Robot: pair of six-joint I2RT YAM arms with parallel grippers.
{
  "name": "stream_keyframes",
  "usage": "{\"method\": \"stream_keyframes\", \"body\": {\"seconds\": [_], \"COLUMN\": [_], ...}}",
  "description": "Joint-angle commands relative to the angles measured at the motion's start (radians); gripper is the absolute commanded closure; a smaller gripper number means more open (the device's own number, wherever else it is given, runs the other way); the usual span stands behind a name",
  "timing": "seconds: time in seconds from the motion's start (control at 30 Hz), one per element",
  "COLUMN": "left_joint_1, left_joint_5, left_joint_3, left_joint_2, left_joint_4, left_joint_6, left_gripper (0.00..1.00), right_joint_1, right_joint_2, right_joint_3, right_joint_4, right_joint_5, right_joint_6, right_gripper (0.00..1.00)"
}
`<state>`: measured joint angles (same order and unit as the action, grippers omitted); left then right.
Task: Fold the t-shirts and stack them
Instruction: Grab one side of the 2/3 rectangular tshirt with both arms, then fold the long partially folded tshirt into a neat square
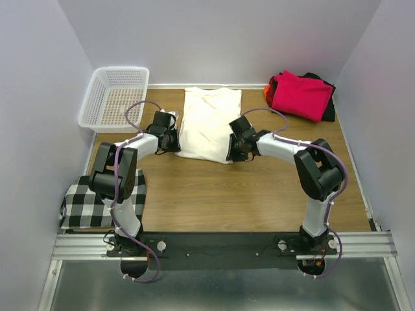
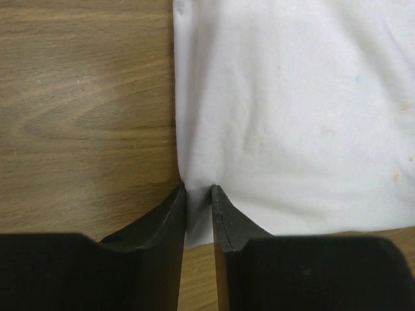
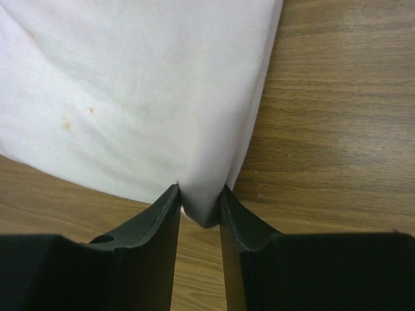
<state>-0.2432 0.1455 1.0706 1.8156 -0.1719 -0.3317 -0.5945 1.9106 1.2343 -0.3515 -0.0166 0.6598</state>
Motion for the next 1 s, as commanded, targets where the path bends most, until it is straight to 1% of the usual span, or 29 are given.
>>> {"method": "stream_keyframes", "body": {"seconds": [0.0,0.03,0.07,0.13,0.17,0.23,0.33,0.37,0.6,0.77,0.83,0.97], "left_joint_1": [0.005,0.005,0.005,0.005,0.005,0.005,0.002,0.001,-0.016,-0.039,-0.042,-0.044], "left_joint_5": [0.043,0.049,0.057,0.057,0.062,0.063,0.088,0.092,0.115,0.105,0.101,0.091], "left_joint_3": [-0.057,-0.064,-0.08,-0.093,-0.103,-0.107,-0.121,-0.127,-0.192,-0.212,-0.209,-0.169], "left_joint_2": [-0.012,-0.033,-0.047,-0.088,-0.104,-0.148,-0.221,-0.243,-0.41,-0.554,-0.62,-0.697], "left_joint_4": [-0.04,-0.046,-0.063,-0.084,-0.115,-0.15,-0.208,-0.239,-0.351,-0.455,-0.486,-0.587], "left_joint_6": [0.011,0.011,0.014,0.022,0.026,0.036,0.043,0.042,0.013,-0.018,-0.029,-0.039], "left_gripper": [0.87,0.94,1.0,1.0,1.0,1.0,1.0,1.0,1.0,1.0,1.0,1.0], "right_joint_1": [-0.005,-0.005,-0.005,-0.007,-0.007,-0.007,-0.007,-0.007,-0.007,-0.007,-0.008,-0.008], "right_joint_2": [-0.015,-0.022,-0.039,-0.057,-0.083,-0.11,-0.168,-0.182,-0.363,-0.51,-0.542,-0.608], "right_joint_3": [-0.058,-0.068,-0.087,-0.111,-0.134,-0.159,-0.203,-0.216,-0.305,-0.297,-0.289,-0.246], "right_joint_4": [-0.007,-0.007,-0.009,-0.015,-0.018,-0.027,-0.056,-0.066,-0.168,-0.254,-0.291,-0.365], "right_joint_5": [0.012,0.012,0.01,0.012,0.012,0.012,0.012,0.044,0.095,0.124,0.136,0.149], "right_joint_6": [0.006,0.008,0.008,0.004,0.001,-0.008,-0.023,-0.028,-0.066,-0.077,-0.075,-0.075], "right_gripper": [0.73,0.77,0.83,0.89,0.95,0.99,0.99,0.99,0.99,0.99,0.99,0.99]}}
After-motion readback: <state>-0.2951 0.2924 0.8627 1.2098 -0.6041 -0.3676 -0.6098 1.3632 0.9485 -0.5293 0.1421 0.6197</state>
